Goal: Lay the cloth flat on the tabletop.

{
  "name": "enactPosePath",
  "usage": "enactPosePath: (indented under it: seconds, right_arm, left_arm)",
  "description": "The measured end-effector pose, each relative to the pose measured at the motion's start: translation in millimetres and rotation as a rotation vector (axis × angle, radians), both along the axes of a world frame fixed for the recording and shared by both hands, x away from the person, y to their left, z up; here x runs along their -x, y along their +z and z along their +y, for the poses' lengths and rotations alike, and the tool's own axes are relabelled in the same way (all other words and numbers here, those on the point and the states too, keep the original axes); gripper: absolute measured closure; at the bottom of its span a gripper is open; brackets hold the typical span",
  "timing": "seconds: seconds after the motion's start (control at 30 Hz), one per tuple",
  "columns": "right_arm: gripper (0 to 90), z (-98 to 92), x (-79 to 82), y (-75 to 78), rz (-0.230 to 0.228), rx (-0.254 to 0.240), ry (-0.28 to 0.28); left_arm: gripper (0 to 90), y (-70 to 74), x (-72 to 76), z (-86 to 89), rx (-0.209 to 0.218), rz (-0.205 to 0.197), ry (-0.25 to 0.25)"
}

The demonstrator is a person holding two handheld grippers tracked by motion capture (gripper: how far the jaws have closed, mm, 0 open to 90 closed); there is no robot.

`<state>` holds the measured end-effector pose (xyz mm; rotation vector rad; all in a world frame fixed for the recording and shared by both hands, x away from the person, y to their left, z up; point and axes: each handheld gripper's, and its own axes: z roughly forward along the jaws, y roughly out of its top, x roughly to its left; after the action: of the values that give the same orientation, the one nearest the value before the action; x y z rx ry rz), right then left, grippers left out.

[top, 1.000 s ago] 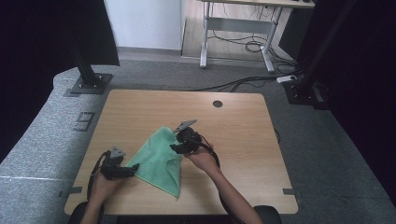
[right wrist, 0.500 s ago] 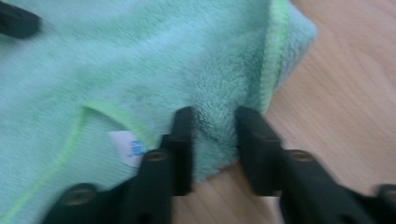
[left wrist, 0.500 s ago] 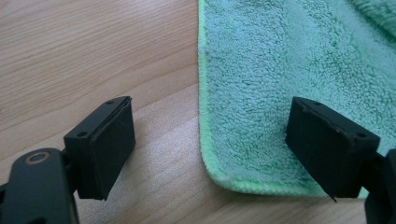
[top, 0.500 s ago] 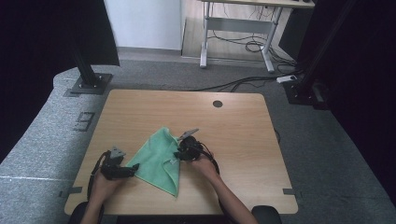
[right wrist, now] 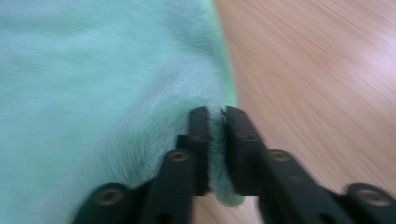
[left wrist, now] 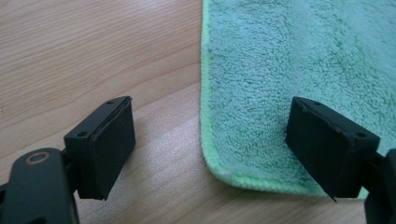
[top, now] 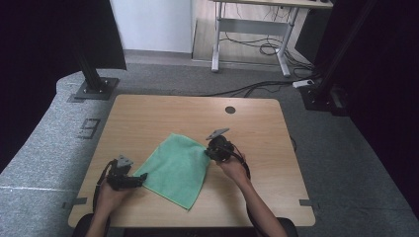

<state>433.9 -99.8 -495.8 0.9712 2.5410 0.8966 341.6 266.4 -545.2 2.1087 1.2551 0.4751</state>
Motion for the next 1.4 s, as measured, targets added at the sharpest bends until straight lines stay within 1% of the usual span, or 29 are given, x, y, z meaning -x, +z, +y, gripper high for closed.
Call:
enactPosePath:
  seconds: [0.07,0.1,0.2,0.23,0.3,0.33,0.4,0.43,0.47,0.53,0.6,0.63,0.67,0.7,0.73,0.77,0.83,0.9,1.03,1.1,1.2,1.27,1.3,1.33,1.4]
  right_arm:
    - [63.5,-10.5,-2.6,-2.0,-0.015,0.036,-0.04]
    - [59.6,-15.2,-3.3,-2.7,-0.015,0.037,-0.059]
    - [50.3,-25.1,-1.1,-2.7,-0.018,0.009,-0.078]
    - [47.5,-26.0,1.5,-2.6,-0.023,0.007,-0.078]
    - [42.0,-24.8,9.7,-3.7,-0.027,-0.005,-0.066]
    - [39.7,-23.5,14.7,-5.0,-0.025,-0.015,-0.064]
    - [33.8,-19.4,25.5,-9.5,-0.021,-0.042,-0.067]
    - [31.4,-16.7,30.8,-12.9,-0.019,-0.055,-0.062]
    - [28.6,-13.2,36.4,-16.9,-0.015,-0.063,-0.062]
    - [22.4,-5.7,47.5,-25.4,-0.006,-0.052,-0.066]
    - [17.9,0.2,55.8,-34.0,-0.009,-0.036,-0.077]
    - [16.6,2.5,58.3,-37.6,-0.007,-0.024,-0.079]
    - [16.1,4.3,59.7,-40.4,-0.005,0.0,-0.079]
    - [14.7,5.8,60.6,-42.3,-0.013,0.03,-0.079]
    - [14.6,5.8,60.8,-42.7,-0.022,0.035,-0.084]
    - [15.2,4.7,59.9,-42.3,-0.013,0.036,-0.094]
    - [15.4,2.2,58.6,-41.8,-0.021,0.048,-0.105]
    - [15.4,-2.9,55.8,-41.7,-0.02,0.049,-0.126]
    - [15.9,-19.5,46.2,-40.7,-0.01,0.059,-0.192]
    - [16.1,-30.3,39.3,-40.6,-0.019,0.064,-0.223]
    - [16.4,-47.7,27.2,-41.4,-0.018,0.053,-0.288]
    - [18.1,-57.0,21.9,-41.3,-0.018,0.05,-0.317]
    - [18.3,-59.6,21.9,-40.2,-0.015,0.05,-0.325]
    - [18.3,-60.8,24.1,-38.5,-0.013,0.039,-0.326]
    - [17.5,-59.9,33.4,-33.8,-0.017,0.008,-0.299]
  left_arm:
    - [15.8,-0.1,-0.3,-0.1,0.0,-0.001,-0.001]
    - [15.8,-0.1,-0.4,-0.2,0.0,-0.002,-0.002]
    - [15.9,1.1,-1.3,-0.9,-0.004,0.006,-0.003]
    - [15.8,2.1,-1.6,-1.2,-0.005,0.001,-0.004]
    - [15.1,6.1,-2.5,-0.9,-0.001,-0.026,-0.003]
    - [15.0,9.2,-3.6,0.4,0.014,-0.045,0.004]
    - [15.0,12.1,-6.4,3.4,0.031,-0.062,0.019]
    - [14.9,12.5,-8.3,5.1,0.033,-0.062,0.028]
    - [14.7,11.8,-10.2,6.8,0.024,-0.062,0.036]
    - [14.6,8.7,-12.7,9.2,0.007,-0.048,0.044]
    - [14.6,5.7,-13.6,9.6,-0.01,-0.031,0.04]
    - [14.6,4.7,-13.5,8.8,-0.021,-0.023,0.034]
    - [14.6,4.0,-13.2,7.4,-0.033,-0.018,0.027]
    - [14.6,3.1,-13.0,5.6,-0.045,-0.015,0.02]
    - [14.7,2.7,-12.3,3.8,-0.046,-0.013,0.016]
    - [14.7,2.8,-12.0,2.8,-0.043,-0.009,0.015]
    - [14.7,2.9,-10.3,-1.3,-0.042,-0.005,0.002]
    - [14.8,3.1,-7.9,-7.6,-0.042,0.001,-0.018]
    - [14.6,3.6,-3.3,-27.0,-0.04,0.012,-0.085]
    - [14.6,3.7,-2.3,-40.3,-0.042,0.013,-0.12]
    - [14.5,3.5,-1.4,-62.1,-0.044,0.01,-0.186]
    - [13.9,5.6,-1.7,-73.2,-0.054,0.003,-0.234]
    - [13.1,7.4,-2.3,-76.1,-0.049,-0.008,-0.246]
    - [12.7,10.1,-3.4,-76.5,-0.045,-0.021,-0.249]
    - [13.6,14.8,-7.1,-71.5,-0.035,-0.037,-0.23]
